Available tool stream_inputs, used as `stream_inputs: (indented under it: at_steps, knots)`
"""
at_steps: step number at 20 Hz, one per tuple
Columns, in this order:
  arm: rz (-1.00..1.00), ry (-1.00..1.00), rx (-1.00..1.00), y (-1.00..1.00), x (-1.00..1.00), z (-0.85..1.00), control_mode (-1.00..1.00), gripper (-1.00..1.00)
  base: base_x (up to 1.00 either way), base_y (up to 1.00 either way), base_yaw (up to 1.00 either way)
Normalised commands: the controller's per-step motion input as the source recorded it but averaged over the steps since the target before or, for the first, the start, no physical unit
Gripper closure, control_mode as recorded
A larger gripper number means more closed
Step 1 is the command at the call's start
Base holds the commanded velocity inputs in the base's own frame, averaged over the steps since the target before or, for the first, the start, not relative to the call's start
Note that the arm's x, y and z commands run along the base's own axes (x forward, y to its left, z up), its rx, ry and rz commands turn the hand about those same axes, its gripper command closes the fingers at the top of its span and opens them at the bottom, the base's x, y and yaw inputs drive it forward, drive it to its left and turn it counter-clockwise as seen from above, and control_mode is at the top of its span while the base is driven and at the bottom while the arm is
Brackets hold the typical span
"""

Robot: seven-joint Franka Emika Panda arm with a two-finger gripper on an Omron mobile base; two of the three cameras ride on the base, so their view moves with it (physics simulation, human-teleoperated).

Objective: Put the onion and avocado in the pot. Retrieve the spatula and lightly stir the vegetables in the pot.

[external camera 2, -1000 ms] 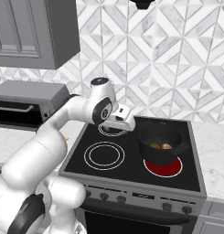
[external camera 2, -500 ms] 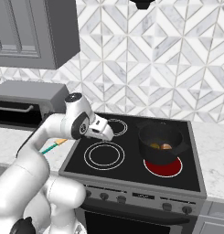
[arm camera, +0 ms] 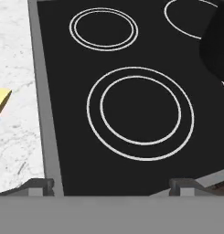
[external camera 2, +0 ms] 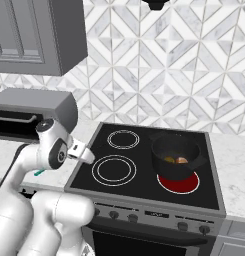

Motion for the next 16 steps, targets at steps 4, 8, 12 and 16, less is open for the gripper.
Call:
stream_inputs:
  at_steps: [4,8,12,16]
  knots:
    - [0.05,0.08,0.00,1.00,0.00,0.01,-1.00,-1.00,0.00,0.00,0.00]
    - [0.08,0.40,0.00,0.81,0.08,0.00,-1.00,-1.00,0.00,0.00,0.00]
    - [0.09,0.20,0.02,0.25,0.04,0.00,-1.00,-1.00,0.00,0.00,0.00]
    - [0.00,0.01,0.12,0.56,0.14,0.00,-1.00,-1.00,0.00,0.00,0.00]
